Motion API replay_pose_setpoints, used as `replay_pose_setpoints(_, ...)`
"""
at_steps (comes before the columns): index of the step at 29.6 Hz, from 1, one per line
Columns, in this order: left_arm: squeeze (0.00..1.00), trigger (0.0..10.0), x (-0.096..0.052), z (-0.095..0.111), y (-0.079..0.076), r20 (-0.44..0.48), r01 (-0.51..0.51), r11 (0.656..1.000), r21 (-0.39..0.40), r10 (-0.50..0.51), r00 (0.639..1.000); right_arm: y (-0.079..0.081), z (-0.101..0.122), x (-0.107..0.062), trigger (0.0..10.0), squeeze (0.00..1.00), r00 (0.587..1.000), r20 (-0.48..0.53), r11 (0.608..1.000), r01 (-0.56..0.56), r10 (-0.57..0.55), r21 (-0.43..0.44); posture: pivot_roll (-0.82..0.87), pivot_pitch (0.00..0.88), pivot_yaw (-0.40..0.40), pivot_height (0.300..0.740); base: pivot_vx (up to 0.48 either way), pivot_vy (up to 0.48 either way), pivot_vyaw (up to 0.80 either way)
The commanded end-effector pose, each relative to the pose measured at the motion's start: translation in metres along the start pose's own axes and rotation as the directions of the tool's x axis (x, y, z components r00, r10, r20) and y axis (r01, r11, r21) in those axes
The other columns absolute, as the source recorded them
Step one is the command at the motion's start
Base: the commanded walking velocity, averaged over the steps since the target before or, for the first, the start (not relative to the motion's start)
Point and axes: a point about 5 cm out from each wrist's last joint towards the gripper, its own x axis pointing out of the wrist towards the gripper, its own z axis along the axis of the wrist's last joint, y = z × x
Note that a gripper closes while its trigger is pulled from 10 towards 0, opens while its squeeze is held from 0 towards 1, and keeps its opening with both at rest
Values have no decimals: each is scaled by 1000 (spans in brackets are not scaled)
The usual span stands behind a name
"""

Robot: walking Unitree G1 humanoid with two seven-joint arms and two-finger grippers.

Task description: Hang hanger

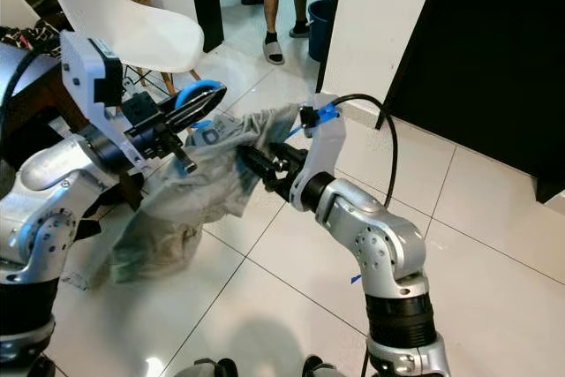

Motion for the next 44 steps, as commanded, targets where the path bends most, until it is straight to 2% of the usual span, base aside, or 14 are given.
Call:
replay_pose_setpoints(1,0,10000,1,1,-10,16,48,999,-20,-48,999,-4,2,0,10000,0,1000,20,999,17,-18,48,86,224,-51,740,0,0,0)
replay_pose_setpoints(4,0,10000,1,0,-12,17,59,998,-24,-58,998,-5,4,0,10000,0,999,36,997,17,-19,79,86,224,-51,740,0,0,0)
replay_pose_setpoints(8,0,10000,1,1,-10,15,47,999,-19,-47,999,1,14,-7,10000,0,990,105,982,-107,91,155,85,223,-51,740,0,0,0)
replay_pose_setpoints(12,0,10000,1,2,-9,18,47,999,-18,-47,999,2,19,-12,10000,0,983,141,974,-144,120,174,82,223,-50,740,0,0,0)
replay_pose_setpoints(15,0,10000,2,3,-9,20,49,999,-17,-49,999,2,29,-20,10000,0,965,206,960,-200,159,196,81,221,-50,740,0,0,0)
replay_pose_setpoints(22,0,10000,2,3,-9,21,49,999,-17,-49,999,1,36,-24,10000,0,953,247,950,-232,178,209,78,220,-49,740,0,0,0)
replay_pose_setpoints(25,0,10000,2,3,-9,22,50,999,-17,-49,999,-1,35,-24,10000,0,961,219,958,-212,168,195,78,220,-49,740,0,0,0)
replay_pose_setpoints(26,0,10000,2,3,-9,24,51,999,-17,-51,998,-3,30,-22,10000,0,977,164,971,-166,138,170,78,219,-49,740,0,0,0)
replay_pose_setpoints(27,0,10000,2,3,-9,24,51,999,-17,-51,998,-3,30,-22,10000,0,977,164,971,-166,138,170,78,219,-49,740,0,0,0)
replay_pose_setpoints(28,0,10000,2,3,-10,24,53,998,-16,-52,998,-3,26,-19,10000,0,987,114,980,-130,113,150,78,219,-49,740,0,0,0)
replay_pose_setpoints(30,0,10000,2,2,-10,23,53,998,-15,-53,998,-2,24,-16,10000,0,992,81,985,-108,98,135,77,220,-48,740,0,0,0)
replay_pose_setpoints(37,0,10000,2,1,-10,17,54,999,-10,-54,998,0,23,-12,10000,0,997,21,991,-71,69,111,75,218,-50,740,0,0,0)
replay_pose_setpoints(43,0,10000,3,-2,-12,4,60,998,-1,-60,998,-7,20,-11,10000,0,999,-34,994,6,-3,109,71,215,-49,740,0,0,0)
replay_pose_setpoints(44,0,10000,3,-2,-12,2,61,998,0,-61,998,-8,18,-11,9333,0,999,-46,994,19,-14,106,72,214,-49,740,0,0,0)
